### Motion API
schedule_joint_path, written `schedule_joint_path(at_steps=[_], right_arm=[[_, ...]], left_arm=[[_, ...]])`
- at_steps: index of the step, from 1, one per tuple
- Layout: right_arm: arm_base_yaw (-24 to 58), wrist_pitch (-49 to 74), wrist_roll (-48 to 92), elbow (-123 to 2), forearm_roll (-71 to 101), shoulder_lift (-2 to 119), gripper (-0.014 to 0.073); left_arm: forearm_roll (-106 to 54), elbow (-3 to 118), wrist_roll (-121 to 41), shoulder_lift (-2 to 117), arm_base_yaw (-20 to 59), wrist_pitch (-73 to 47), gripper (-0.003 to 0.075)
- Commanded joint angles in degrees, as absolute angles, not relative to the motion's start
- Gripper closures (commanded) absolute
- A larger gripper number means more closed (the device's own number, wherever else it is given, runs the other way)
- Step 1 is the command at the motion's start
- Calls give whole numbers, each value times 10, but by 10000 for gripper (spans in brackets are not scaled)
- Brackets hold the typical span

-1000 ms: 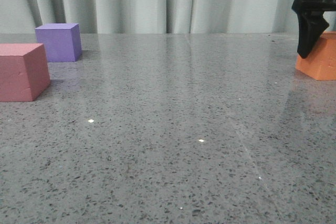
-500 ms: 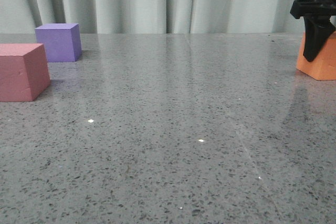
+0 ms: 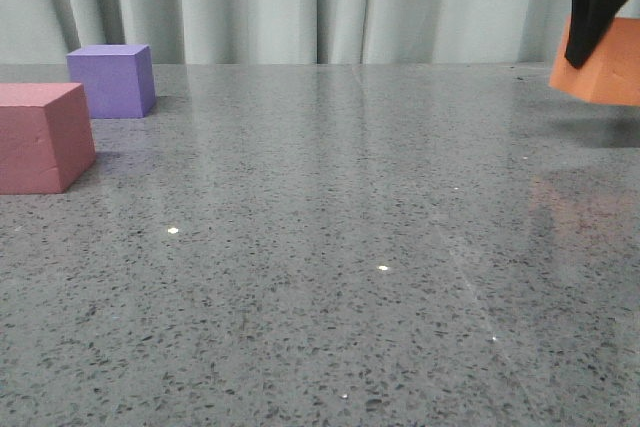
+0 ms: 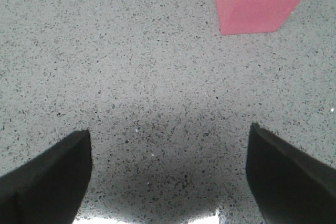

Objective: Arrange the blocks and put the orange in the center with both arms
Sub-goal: 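Lift the orange cube with the right gripper and carry it toward the table center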

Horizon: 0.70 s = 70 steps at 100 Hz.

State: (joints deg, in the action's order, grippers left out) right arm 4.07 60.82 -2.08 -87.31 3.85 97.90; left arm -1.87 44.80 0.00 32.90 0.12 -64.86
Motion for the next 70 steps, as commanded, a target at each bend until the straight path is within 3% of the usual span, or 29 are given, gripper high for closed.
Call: schedule_joint_path(at_steps=[1, 70], right_arm=[[53, 623, -14, -908, 55, 952, 284], [271, 520, -179, -932, 44, 982, 284]], left_arm=[[-23, 468, 0, 335, 0, -622, 155], [-24, 468, 0, 335, 0, -622, 155]])
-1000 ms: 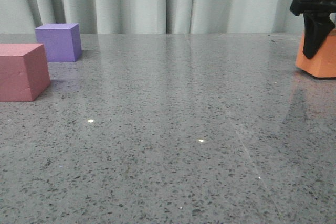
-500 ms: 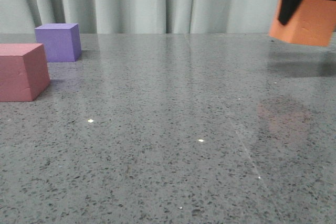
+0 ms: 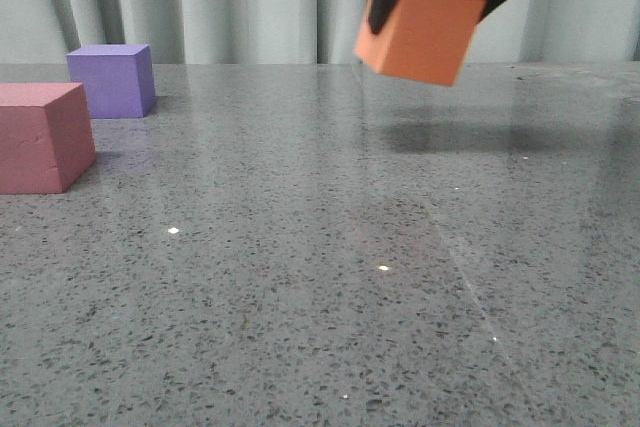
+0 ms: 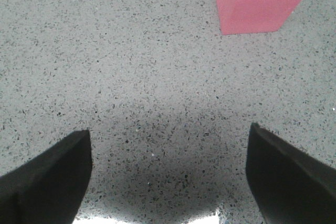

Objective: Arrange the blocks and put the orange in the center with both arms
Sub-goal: 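Lift the orange cube with the right gripper and carry it toward the table center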

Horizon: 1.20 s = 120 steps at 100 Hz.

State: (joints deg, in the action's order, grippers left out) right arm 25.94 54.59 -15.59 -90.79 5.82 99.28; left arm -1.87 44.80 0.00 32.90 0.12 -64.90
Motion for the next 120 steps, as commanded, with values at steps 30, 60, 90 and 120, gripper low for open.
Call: schedule_joint_path(at_steps=[30, 60, 90, 120], right_arm=[[317, 565, -232, -1013, 18, 1059, 284], [334, 587, -284, -1079, 14, 1113, 286], [335, 583, -297, -1079, 10, 1134, 286], [335, 568, -298, -1079, 11, 1143, 263]], left_arm=[[-24, 468, 0, 335, 0, -622, 155], [-24, 468, 0, 335, 0, -622, 155], [-24, 468, 0, 335, 0, -622, 155], [-24, 468, 0, 335, 0, -622, 155]])
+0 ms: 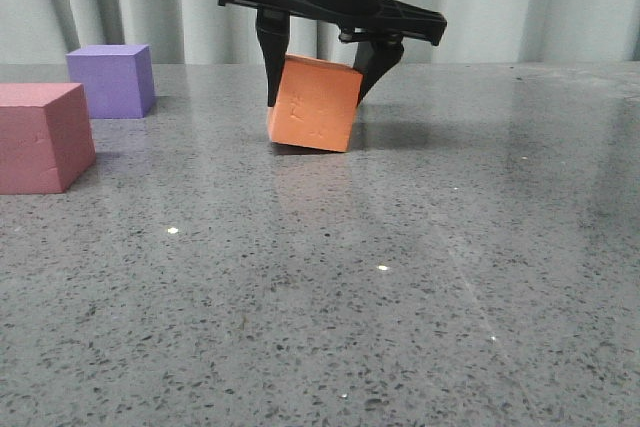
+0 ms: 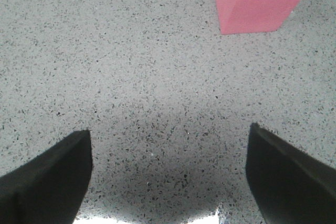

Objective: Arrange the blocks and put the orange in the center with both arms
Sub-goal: 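Lift the orange cube with the right gripper and carry it toward the table center, then set the orange cube down at center, open and raise the right gripper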

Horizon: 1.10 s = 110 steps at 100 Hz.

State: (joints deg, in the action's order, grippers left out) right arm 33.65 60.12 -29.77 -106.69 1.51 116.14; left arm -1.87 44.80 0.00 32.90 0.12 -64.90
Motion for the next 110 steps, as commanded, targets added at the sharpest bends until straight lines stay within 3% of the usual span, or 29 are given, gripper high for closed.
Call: schedule_joint_path(at_steps=[1, 23, 35, 69, 110], right_arm=[[335, 568, -298, -1079, 11, 1143, 260], [335, 571, -298, -1079, 11, 1143, 29], [335, 572, -298, -1079, 11, 1143, -45], [335, 577, -297, -1088, 11, 1143, -47], [335, 672, -272, -1211, 0, 1139, -47]], left_arm=[[-24, 468, 0, 335, 0, -622, 155], [-24, 468, 0, 335, 0, -622, 155], [-24, 468, 0, 335, 0, -622, 155], [-24, 468, 0, 335, 0, -622, 155], [-24, 468, 0, 335, 0, -626, 155]])
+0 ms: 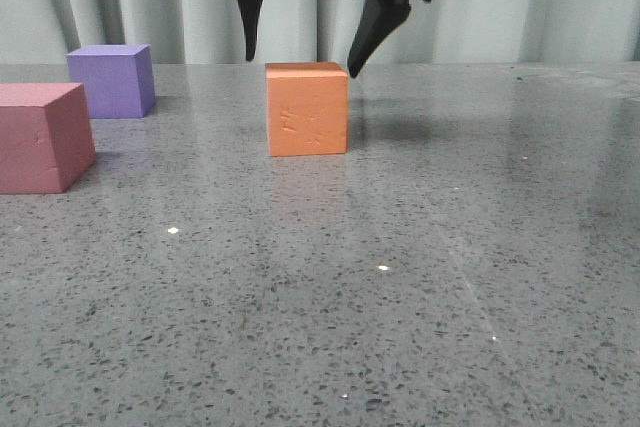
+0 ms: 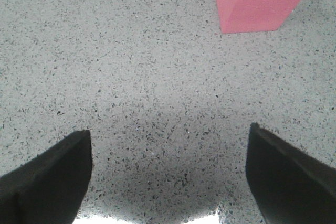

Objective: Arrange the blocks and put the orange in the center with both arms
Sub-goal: 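Set the orange cube down at center, open and raise the right gripper, then move the left gripper above the orange cube at the table center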

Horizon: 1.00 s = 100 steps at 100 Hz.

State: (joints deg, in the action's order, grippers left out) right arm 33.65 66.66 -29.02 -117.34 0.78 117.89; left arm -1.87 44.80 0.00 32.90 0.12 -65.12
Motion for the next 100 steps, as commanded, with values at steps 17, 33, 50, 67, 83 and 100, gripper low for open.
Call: schedule_joint_path(at_steps=[17, 33, 50, 67, 83, 100], right_arm=[[335, 679, -241, -1243, 0, 1119, -47], [328, 691, -230, -1245, -22, 1097, -47], [309, 741, -213, -1244, -63, 1082, -47], [290, 763, -193, -1241, -71, 1065, -47], [273, 763, -173, -1230, -72, 1037, -47], [240, 754, -153, -1162, -74, 987, -47]], left_arm=[[-24, 468, 0, 335, 0, -633, 155], [-24, 468, 0, 335, 0, -641, 155], [-24, 468, 0, 335, 0, -646, 155], [-24, 468, 0, 335, 0, -647, 155], [-24, 468, 0, 335, 0, -648, 155], [-24, 468, 0, 335, 0, -648, 155]])
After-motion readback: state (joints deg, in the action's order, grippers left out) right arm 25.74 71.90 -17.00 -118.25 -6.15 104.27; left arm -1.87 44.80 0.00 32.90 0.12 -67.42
